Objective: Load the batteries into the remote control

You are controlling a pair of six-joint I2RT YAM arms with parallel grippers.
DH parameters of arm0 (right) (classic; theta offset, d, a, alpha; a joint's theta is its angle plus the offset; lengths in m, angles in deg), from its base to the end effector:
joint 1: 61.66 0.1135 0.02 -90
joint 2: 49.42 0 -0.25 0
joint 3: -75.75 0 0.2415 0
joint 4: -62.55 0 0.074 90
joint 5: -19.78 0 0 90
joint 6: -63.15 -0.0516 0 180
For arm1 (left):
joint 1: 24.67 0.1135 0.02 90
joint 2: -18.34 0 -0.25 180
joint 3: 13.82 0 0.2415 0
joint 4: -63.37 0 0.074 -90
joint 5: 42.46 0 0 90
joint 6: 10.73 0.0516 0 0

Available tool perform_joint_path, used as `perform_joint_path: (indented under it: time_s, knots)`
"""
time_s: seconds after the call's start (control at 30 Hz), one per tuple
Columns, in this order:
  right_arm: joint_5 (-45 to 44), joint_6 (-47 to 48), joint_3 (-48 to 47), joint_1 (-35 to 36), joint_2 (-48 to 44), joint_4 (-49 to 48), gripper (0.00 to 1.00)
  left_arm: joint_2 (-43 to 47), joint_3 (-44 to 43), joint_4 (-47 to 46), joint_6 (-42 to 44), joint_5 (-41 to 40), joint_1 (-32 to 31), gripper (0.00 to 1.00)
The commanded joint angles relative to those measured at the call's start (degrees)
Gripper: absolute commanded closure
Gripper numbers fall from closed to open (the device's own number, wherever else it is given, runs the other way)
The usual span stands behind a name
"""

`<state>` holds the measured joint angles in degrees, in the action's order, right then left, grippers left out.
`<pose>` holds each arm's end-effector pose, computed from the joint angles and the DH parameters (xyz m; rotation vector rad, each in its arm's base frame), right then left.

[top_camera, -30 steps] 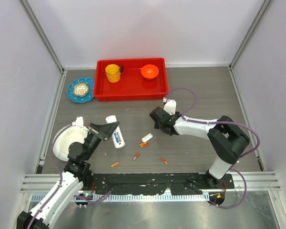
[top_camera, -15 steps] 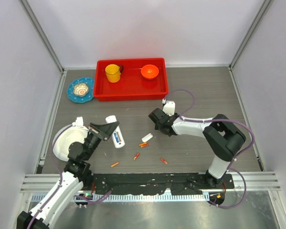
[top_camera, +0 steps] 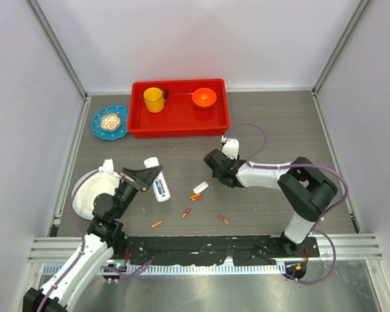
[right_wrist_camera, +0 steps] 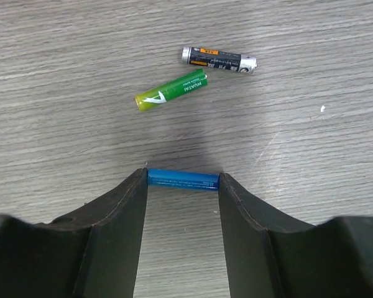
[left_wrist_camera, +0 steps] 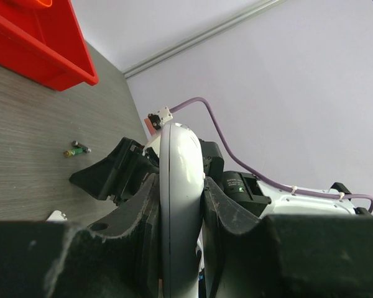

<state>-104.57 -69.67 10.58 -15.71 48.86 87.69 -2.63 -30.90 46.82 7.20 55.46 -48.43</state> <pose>0.2432 0.2095 0.1298 0.1417 2.3454 -0.0514 0.1340 -0.0668 0.2140 -0.5001 1.4351 -1.4743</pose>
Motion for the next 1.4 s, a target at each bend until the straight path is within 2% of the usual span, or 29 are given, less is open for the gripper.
perform_joint_path:
  time_s: [0.0, 0.03, 0.07, 0.13, 0.17, 0.23, 0.33, 0.4, 0.43, 0.5, 0.57, 0.6, 0.73, 0.9, 1.07, 1.3, 1.37]
  knots:
    - [3.6, 2.1, 3.8, -0.1, -5.1, -0.6, 0.70, 0.7, 3.8, -1.7, -0.8, -0.1, 0.0, 1.00]
    - [4.4, 5.8, 4.5, -0.1, -7.1, -1.7, 0.75, 0.7, 3.8, -1.7, -0.6, -0.2, 0.0, 1.00]
    - [6.4, 9.0, 5.3, -0.1, -9.5, -4.8, 0.91, 0.7, 3.6, -1.8, -0.5, -0.4, -0.1, 1.00]
    - [13.8, 15.3, 5.5, -0.1, -14.5, -6.7, 0.96, 0.8, 3.3, -1.9, 0.3, -1.1, -0.1, 0.99]
    - [15.8, 21.9, 3.6, -0.1, -15.5, -4.8, 0.99, 0.7, 3.1, -2.2, 0.7, -1.2, -0.1, 1.00]
    - [21.1, 28.9, 1.0, -0.1, -17.0, -1.4, 0.99, 0.4, 2.9, -2.5, 1.6, -1.5, -0.1, 1.00]
    - [23.3, 42.3, -3.1, -0.1, -17.2, 4.6, 0.99, -0.5, 1.6, -4.5, 2.2, -1.8, -0.1, 1.00]
    - [25.8, 54.7, -2.0, -0.2, -17.8, 4.7, 0.99, -1.2, 1.7, -6.7, 2.2, -1.8, -0.1, 1.00]
    - [31.7, 60.0, -0.7, -0.2, -19.3, 4.9, 0.99, -1.7, 1.8, -7.3, 2.1, -1.6, -0.1, 1.00]
    - [32.8, 72.6, 3.2, -0.2, -20.9, 4.4, 0.99, -2.8, 2.0, -9.1, 1.6, -0.9, 0.0, 1.00]
    - [33.5, 77.3, 5.7, -0.9, -23.0, 4.8, 0.99, -3.3, 2.2, -10.5, 1.1, -0.2, -0.1, 1.00]
    - [36.7, 81.3, 6.3, -2.8, -23.5, 5.7, 0.99, -3.4, 2.2, -10.5, 0.6, 0.4, -0.1, 1.00]
    - [43.4, 82.2, 7.5, -8.1, -23.1, 8.2, 0.99, -2.2, 2.3, -10.5, 0.0, 0.7, -0.2, 1.00]
    - [49.7, 80.4, 8.6, -10.9, -19.3, 5.1, 0.99, -1.4, 4.1, -10.5, -0.3, 0.4, -0.3, 1.00]
    - [52.4, 78.9, 9.3, -12.3, -16.4, 0.8, 0.99, -0.8, 3.8, -9.2, -0.3, 0.3, -0.3, 1.00]
    - [52.8, 78.0, 7.4, -13.2, -11.4, 0.5, 0.99, 0.4, 4.2, -7.4, -0.4, -0.9, -0.3, 1.00]
    - [52.6, 77.5, 6.7, -13.3, -10.3, 0.6, 0.94, 1.1, 4.2, -6.7, -0.5, -1.1, -0.3, 1.00]
